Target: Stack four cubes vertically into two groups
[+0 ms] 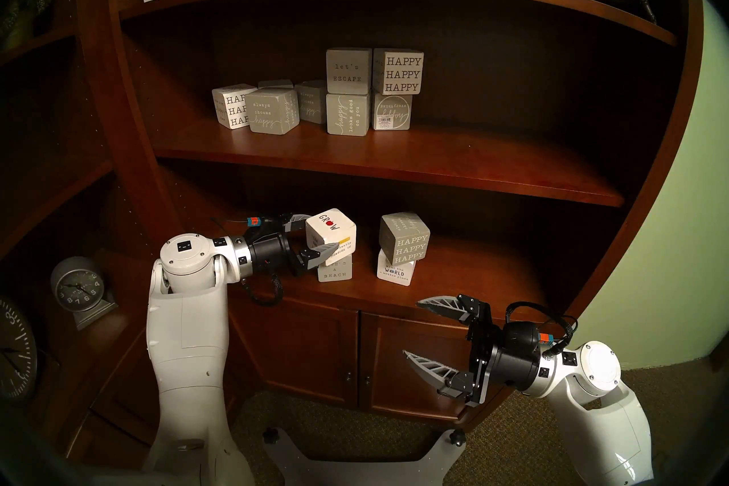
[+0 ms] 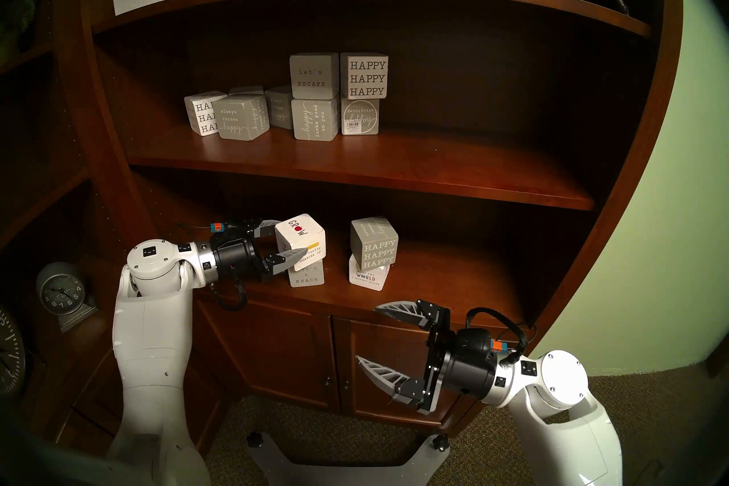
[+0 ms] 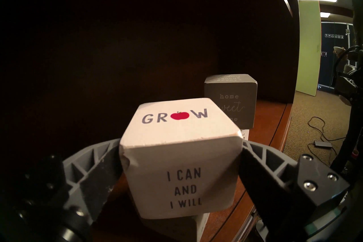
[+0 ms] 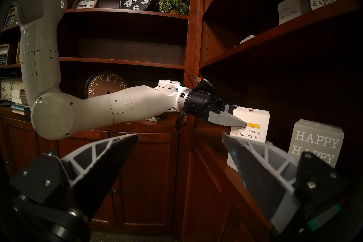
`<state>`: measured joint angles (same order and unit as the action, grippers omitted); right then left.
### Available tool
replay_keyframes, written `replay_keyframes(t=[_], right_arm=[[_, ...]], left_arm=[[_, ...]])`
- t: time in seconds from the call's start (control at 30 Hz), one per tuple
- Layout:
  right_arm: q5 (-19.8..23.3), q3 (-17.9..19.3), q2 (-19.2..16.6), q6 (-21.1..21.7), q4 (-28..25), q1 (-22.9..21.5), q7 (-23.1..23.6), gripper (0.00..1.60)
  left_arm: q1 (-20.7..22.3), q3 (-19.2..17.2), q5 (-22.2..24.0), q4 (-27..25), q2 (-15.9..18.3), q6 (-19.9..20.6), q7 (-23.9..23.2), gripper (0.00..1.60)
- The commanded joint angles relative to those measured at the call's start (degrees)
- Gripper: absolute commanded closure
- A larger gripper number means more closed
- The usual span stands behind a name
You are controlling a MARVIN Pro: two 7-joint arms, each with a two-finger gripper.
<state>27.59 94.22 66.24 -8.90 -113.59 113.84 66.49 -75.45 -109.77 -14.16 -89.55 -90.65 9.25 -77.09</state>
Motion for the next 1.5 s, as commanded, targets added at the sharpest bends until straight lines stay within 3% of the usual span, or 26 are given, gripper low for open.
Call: replay_keyframes(t=[0.0,0.63,1.47], right_arm=[[0.4,0.0,0.1,0.1,-0.8,-0.2,0.0,0.0],[0.3,0.1,0.3,0.2,-0.8,-0.3,0.2,0.0],[0.1,0.3,0.6,0.3,-0.8,-0.3,0.4,0.0]], left_arm=[[1.8,0.4,0.4,-0.2,-0.4,-0.1,0.2,0.08],[2.3,0.5,0.2,-0.6,-0.5,-0.3,0.4,0.0],[0.9,-1.5,0.8,-5.9,-1.8,0.4,-0.5,0.0]])
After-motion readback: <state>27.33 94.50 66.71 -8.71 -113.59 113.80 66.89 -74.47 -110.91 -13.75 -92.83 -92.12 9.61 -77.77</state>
